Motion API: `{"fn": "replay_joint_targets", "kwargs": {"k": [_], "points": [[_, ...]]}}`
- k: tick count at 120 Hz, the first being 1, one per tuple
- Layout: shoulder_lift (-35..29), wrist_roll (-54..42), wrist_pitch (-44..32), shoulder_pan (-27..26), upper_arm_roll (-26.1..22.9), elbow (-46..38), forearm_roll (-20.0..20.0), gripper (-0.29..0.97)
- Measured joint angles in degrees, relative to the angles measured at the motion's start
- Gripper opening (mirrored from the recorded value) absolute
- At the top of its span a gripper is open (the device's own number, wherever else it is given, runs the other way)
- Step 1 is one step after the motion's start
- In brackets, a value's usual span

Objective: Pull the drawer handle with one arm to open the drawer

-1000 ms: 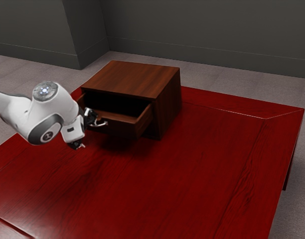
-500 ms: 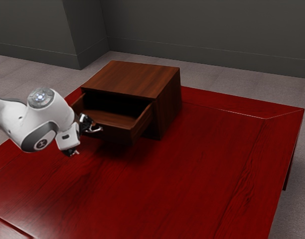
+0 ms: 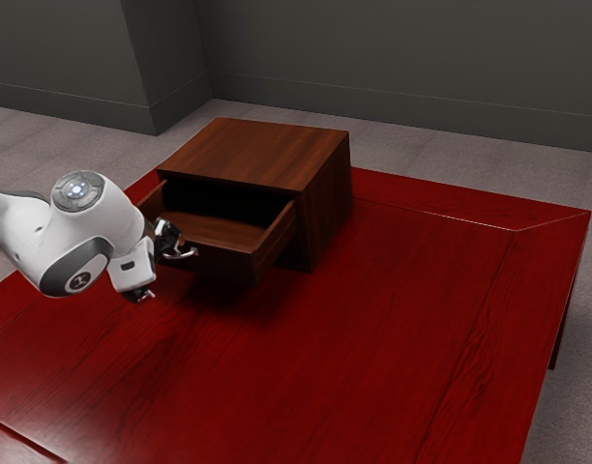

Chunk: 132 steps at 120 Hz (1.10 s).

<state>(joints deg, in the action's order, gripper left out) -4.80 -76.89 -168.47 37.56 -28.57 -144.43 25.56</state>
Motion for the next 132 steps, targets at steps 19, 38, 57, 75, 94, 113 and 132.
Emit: {"fn": "replay_joint_targets", "kwargs": {"k": [19,38,57,75,94,113,132], "points": [[-1.9,0.3,-0.3,0.0,-0.1,-0.2,0.0,0.64],[-4.5,0.8,-0.1,-0.3,-0.4,-0.2,-0.1,0.65],[-7.6,1.2,2.5,-2.8,-0.4,0.0,-2.4,0.67],[-10.9,1.4,8.2,-7.1,0.1,1.1,-9.9,0.67],[-12.4,1.5,16.0,-9.0,-0.1,5.5,-17.9,0.68],[-13.1,1.6,28.7,-9.1,-0.1,15.3,-22.6,0.68],[-13.0,1.9,41.3,-12.0,0.1,22.0,-24.6,0.68]]}}
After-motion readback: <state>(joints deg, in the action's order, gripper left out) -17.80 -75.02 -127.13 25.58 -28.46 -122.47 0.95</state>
